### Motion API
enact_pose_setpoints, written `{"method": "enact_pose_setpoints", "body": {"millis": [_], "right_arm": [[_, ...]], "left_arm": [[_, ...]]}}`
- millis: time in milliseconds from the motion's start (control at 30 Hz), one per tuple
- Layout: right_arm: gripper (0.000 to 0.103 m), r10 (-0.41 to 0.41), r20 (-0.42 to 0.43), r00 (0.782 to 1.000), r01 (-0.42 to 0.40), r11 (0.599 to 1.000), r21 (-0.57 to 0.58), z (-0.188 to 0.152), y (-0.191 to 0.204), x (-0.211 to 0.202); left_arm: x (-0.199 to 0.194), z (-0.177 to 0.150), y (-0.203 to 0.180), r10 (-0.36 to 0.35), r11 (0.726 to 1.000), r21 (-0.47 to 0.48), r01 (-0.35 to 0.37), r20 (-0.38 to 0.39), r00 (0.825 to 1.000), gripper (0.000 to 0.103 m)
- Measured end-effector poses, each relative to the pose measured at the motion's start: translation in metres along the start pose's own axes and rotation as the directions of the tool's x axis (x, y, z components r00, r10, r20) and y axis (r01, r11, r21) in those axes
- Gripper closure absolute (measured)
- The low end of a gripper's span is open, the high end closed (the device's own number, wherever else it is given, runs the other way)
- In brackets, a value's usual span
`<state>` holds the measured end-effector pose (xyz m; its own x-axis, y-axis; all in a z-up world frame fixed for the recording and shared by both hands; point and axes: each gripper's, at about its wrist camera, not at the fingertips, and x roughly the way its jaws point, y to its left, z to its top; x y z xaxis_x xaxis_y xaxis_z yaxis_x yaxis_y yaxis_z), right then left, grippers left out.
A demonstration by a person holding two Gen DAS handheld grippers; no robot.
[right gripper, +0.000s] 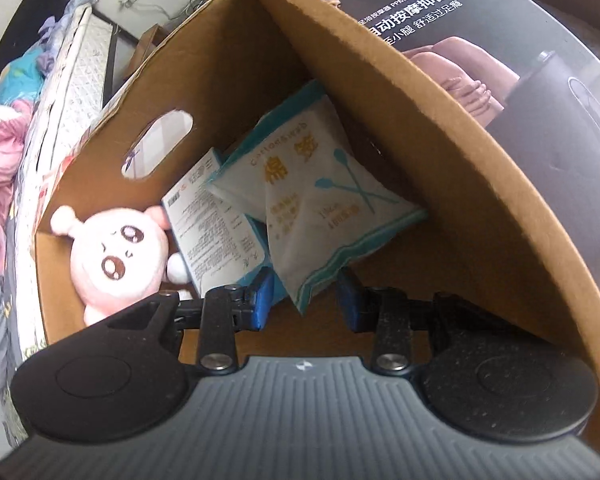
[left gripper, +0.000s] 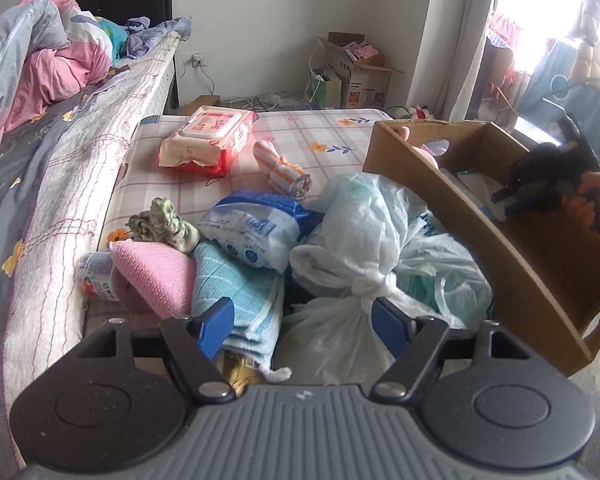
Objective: Organize soft objects
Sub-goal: 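Open the right tool to drop the swab bag in the box, then move the right tool down to the blue diaper pack on the bed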
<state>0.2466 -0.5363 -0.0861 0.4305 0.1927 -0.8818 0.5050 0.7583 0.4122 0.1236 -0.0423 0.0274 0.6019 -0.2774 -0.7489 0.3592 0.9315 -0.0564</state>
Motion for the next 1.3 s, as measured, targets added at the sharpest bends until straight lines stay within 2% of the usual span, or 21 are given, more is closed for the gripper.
{"method": "enact_pose_setpoints", "body": {"millis": [167, 300, 367, 433, 533, 767, 867, 967, 1133, 1233, 1300], "right_arm": [[0.069, -0.016, 0.05, 0.999, 0.016, 1.0, 0.002, 0.007, 0.008, 0.006], [0.068, -0.003, 0.032, 0.999, 0.001, 0.999, 0.043, 0.001, 0.004, 0.003], [0.063, 0.002, 0.027, 1.0, -0.003, 0.999, 0.04, -0.005, 0.005, -0.005], [0.052, 0.001, 0.046, 0.999, -0.002, 1.0, 0.013, -0.013, 0.008, -0.02], [0.049, 0.008, 0.082, 0.997, -0.004, 0.999, -0.048, -0.029, 0.014, -0.045], [0.044, 0.101, 0.094, 0.99, -0.09, 0.989, -0.118, -0.059, 0.036, -0.087], [0.043, 0.169, 0.077, 0.983, -0.153, 0.973, -0.174, -0.069, 0.063, -0.1], [0.042, 0.256, 0.037, 0.966, -0.239, 0.939, -0.248, -0.08, 0.102, -0.109], [0.037, 0.393, -0.114, 0.913, -0.406, 0.838, -0.364, -0.1, 0.19, -0.102], [0.036, 0.419, -0.227, 0.879, -0.476, 0.795, -0.375, -0.107, 0.24, -0.079], [0.036, 0.396, -0.285, 0.873, -0.482, 0.787, -0.386, -0.11, 0.277, -0.056]], "left_arm": [[-0.007, -0.013, 0.015, 0.005, 0.999, -0.046, -0.005, -0.004, 1.0, 0.026], [-0.009, -0.019, 0.02, 0.011, 0.999, -0.051, -0.011, -0.003, 1.0, 0.026], [-0.009, -0.02, 0.02, 0.018, 0.999, -0.04, -0.018, 0.005, 1.0, 0.026], [-0.009, -0.022, 0.02, 0.027, 0.999, -0.026, -0.027, 0.012, 1.0, 0.026], [-0.008, -0.023, 0.019, 0.02, 1.0, -0.016, -0.02, 0.016, 1.0, 0.026], [-0.007, -0.023, 0.016, 0.001, 1.0, -0.006, 0.0, 0.041, 0.999, 0.026], [-0.009, -0.017, 0.016, -0.003, 1.0, -0.001, 0.003, 0.066, 0.998, 0.026], [-0.007, -0.007, 0.019, -0.003, 1.0, -0.011, 0.004, 0.092, 0.996, 0.028], [0.01, 0.02, 0.025, -0.033, 0.999, -0.032, 0.036, 0.103, 0.994, 0.031], [0.031, 0.035, 0.028, -0.033, 0.998, -0.046, 0.037, 0.085, 0.996, 0.04], [0.049, 0.044, 0.031, -0.023, 0.997, -0.068, 0.027, 0.058, 0.998, 0.047]]}}
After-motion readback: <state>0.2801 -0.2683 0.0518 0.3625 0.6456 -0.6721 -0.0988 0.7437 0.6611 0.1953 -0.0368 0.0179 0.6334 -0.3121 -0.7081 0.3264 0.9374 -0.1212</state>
